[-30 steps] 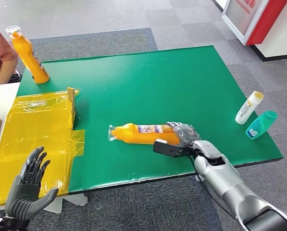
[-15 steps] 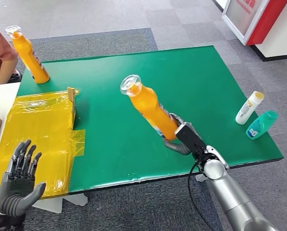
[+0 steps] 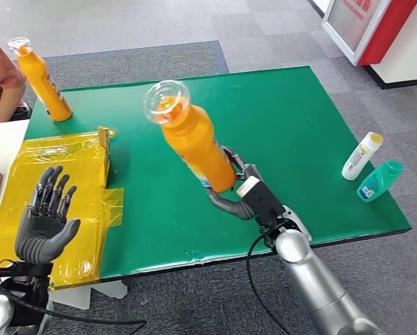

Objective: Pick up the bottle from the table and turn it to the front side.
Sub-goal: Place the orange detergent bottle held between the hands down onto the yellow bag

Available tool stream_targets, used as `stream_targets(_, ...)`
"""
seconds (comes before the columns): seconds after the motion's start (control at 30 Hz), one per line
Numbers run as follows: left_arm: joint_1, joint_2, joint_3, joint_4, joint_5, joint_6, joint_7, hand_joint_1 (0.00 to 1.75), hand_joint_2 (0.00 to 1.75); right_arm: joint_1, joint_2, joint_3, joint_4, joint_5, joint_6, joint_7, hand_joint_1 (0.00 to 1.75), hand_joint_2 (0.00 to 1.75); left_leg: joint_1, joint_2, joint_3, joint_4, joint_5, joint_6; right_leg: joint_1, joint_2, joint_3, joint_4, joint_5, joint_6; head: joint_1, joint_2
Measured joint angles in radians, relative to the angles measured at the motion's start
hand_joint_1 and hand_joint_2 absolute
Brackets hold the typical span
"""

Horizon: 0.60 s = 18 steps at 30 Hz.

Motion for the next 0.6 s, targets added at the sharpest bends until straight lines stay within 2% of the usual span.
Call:
stream_targets(0.17, -0.079, -0.002, -0.059, 0.050, 0.023, 0.017, 0.015, 0.00, 1.75, -0.038, 0.023, 0.088, 0.003, 0.006, -0.024, 0.004, 1.75, 1.75, 0.000, 0.000, 0.000, 0.000, 0.000, 0.000, 0.000, 0.000, 0.000, 0.000, 0.000, 0.000, 0.000, 0.000)
stream_targets(0.4, -0.125, -0.007, -0.121, 0.071, 0.045, 0.022, 0.022, 0.00, 1.75, -0.059, 0.033, 0.138, 0.012, 0.009, -0.046, 0.002, 1.75, 1.75, 0.000, 0.000, 0.000, 0.000, 0.000, 0.000, 0.000, 0.000, 0.000, 0.000, 0.000, 0.000, 0.000, 0.000)
stream_targets(0.6, -0.186, -0.027, -0.265, 0.064, 0.073, 0.031, 0.047, 0.00, 1.75, -0.091, 0.048, 0.166, 0.052, 0.031, -0.110, -0.001, 1.75, 1.75, 0.000, 0.000, 0.000, 0.000, 0.000, 0.000, 0.000, 0.000, 0.000, 0.000, 0.000, 0.000, 0.000, 0.000)
